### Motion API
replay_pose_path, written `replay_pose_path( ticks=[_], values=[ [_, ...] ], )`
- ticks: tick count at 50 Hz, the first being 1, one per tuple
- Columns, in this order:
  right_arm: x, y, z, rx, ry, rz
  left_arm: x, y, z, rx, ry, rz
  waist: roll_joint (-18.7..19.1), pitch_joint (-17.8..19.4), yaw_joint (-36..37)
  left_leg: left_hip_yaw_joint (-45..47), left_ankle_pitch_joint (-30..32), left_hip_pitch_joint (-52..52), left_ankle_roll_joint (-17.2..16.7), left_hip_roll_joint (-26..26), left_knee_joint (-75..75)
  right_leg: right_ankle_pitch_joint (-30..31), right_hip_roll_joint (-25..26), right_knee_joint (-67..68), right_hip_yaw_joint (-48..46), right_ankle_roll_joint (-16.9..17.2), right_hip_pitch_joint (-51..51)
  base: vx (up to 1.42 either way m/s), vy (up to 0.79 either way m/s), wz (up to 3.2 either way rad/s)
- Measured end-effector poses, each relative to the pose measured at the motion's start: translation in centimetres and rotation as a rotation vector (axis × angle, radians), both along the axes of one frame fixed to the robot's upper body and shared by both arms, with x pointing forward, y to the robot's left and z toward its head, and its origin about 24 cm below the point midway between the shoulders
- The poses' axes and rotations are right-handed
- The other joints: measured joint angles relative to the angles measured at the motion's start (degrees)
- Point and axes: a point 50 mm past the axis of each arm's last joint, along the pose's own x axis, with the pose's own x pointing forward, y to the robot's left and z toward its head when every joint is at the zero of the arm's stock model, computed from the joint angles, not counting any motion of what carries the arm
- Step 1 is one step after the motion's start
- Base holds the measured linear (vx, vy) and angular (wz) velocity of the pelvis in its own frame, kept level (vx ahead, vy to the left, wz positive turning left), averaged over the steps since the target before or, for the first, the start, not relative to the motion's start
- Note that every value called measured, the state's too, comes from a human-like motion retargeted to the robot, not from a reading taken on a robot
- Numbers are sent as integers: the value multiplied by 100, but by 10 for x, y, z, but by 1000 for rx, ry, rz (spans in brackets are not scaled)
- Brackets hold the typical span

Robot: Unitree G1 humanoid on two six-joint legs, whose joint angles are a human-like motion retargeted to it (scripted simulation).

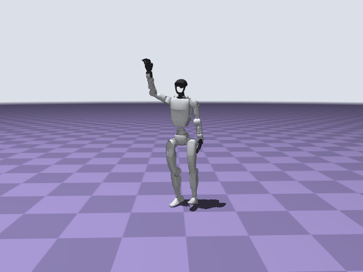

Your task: In place motions

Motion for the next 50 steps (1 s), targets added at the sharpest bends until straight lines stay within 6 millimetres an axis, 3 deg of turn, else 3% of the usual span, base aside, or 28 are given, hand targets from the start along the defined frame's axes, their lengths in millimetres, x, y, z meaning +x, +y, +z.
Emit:
replay_pose_path(
  ticks=[3, 6, 8, 10, 11, 13, 16, 18, 20, 22, 23, 26, 29, 32, 34, 36, 39, 42, 45, 46, 48, 50],
  values=[
    [-19, 93, 13, -489, -196, -160, 10, -2, -1, -1, -26, 8, 8, 19, -18, -6, -8, 32, 2, -2, -12, -3, 10, -3, -14, -7, 20, 7, -20, 2],
    [-43, 162, -6, -851, -510, -183, 9, 5, 0, 12, -39, 42, -106, -23, -220, -40, -7, 64, -1, 12, -14, -12, 28, -1, -37, -8, 63, 6, -17, 10],
    [-64, 193, -26, -1032, -734, -133, 10, 5, 0, 4, -45, 40, -133, -51, -294, -67, -11, 68, -3, 17, -12, -21, 40, 2, -51, -10, 75, 3, -11, 12],
    [-79, 204, -45, -1126, -923, 31, 12, 2, 0, -11, -51, 18, -122, -62, -307, -83, -23, 79, 2, 19, -17, -33, 53, 7, -57, -11, 79, 0, -3, 4],
    [-77, 200, -50, -1150, -946, 131, 12, 0, -1, -19, -52, 3, -112, -70, -300, -84, -29, 86, 6, 19, -22, -39, 59, 9, -56, -10, 80, 0, 0, 0],
    [-62, 185, -51, -1161, -885, 233, 11, -2, -1, -33, -49, -29, -95, -98, -286, -86, -40, 86, 11, 18, -26, -48, 66, 12, -55, -10, 71, 0, 0, 0],
    [-23, 132, -28, -993, -588, -11, 7, -9, -1, -53, -25, -75, -37, -146, -176, -55, -49, 71, 13, 23, -24, -45, 64, 19, -34, -11, 41, 0, 0, 0],
    [-5, 74, -8, -725, -392, -274, 4, -16, -2, -71, -3, -105, 21, -126, -18, -17, -57, 87, 13, 28, -18, -39, 66, 21, -6, -15, 43, 0, 1, -9],
    [-2, 6, 1, -407, -228, -499, 2, -23, -2, -88, 16, -128, 73, -71, 156, 14, -66, 120, 14, 31, -14, -33, 69, 21, 21, -19, 63, 0, 0, 0],
    [-6, -60, -9, -93, -74, -594, 2, -29, -2, -102, 24, -133, 112, -15, 281, 39, -75, 143, 13, 38, -11, -28, 72, 24, 47, -20, 76, -2, 3, -5],
    [-7, -92, -23, 71, -6, -592, 1, -31, -2, -105, 29, -126, 121, -11, 305, 45, -79, 146, 12, 41, -10, -26, 73, 25, 52, -19, 78, -4, 6, -5],
    [2, -173, -101, 595, 121, -399, -4, -33, -2, -104, 39, -77, 96, -99, 227, 13, -83, 85, 14, 40, -6, -31, 71, 26, 30, -10, 34, -4, 7, 8],
    [-1, -228, -198, 1080, 178, -101, -6, -35, -2, -103, 30, -15, 77, -191, 121, -52, -73, -5, 16, 30, -9, -41, 68, 21, -22, 1, -26, -3, 10, 20],
    [-22, -259, -310, 1552, 226, 124, -9, -37, -2, -100, 25, 76, 68, -246, 33, -88, -56, -64, 13, 29, -14, -47, 66, 20, -47, 5, -66, 0, 10, 12],
    [-46, -259, -391, 1866, 290, 201, -12, -36, -2, -101, 25, 133, 68, -243, -5, -92, -45, -83, 8, 34, -12, -47, 69, 17, -51, 3, -76, 1, 10, 3],
    [-75, -241, -471, 2148, 359, 249, -15, -33, -1, -102, 30, 168, 66, -192, -7, -85, -36, -71, 2, 36, -9, -47, 71, 13, -47, -4, -62, 3, 8, -1],
    [-126, -185, -578, 2494, 370, 220, -22, -26, 1, -94, 44, 185, 80, -56, 38, -61, -26, -8, -12, 36, -6, -48, 69, 7, -28, -18, -1, 7, 8, -6],
    [-172, -96, -663, 2786, 395, 48, -37, -20, 4, -107, 50, 213, 149, 36, -55, -35, -8, 30, -37, 37, -8, -56, 66, -12, 2, -30, 52, 7, 8, -3],
    [-219, 5, -709, 3042, 578, -140, -54, -23, 8, -138, 61, 341, 297, -1, -195, -72, 14, -81, -67, 38, -12, -80, 52, -29, -17, -21, -15, 7, 8, 17],
    [-239, 37, -715, -3011, -633, 194, -61, -26, 10, -137, 77, 427, 360, -80, -223, -93, 19, -159, -77, 35, -11, -91, 42, -34, -39, -15, -73, 12, 10, 24],
    [-278, 93, -714, -2796, -625, 305, -74, -34, 15, -129, 125, 628, 515, -216, -232, -106, 24, -271, -93, 41, -12, -117, 40, -40, -51, -8, -153, 18, 12, 15],
    [-310, 137, -705, -2628, -484, 436, -83, -41, 20, -97, 194, 875, 697, -326, -269, -114, 21, -350, -102, 50, -6, -134, 46, -38, -55, -7, -217, 16, 18, 4]
  ],
)
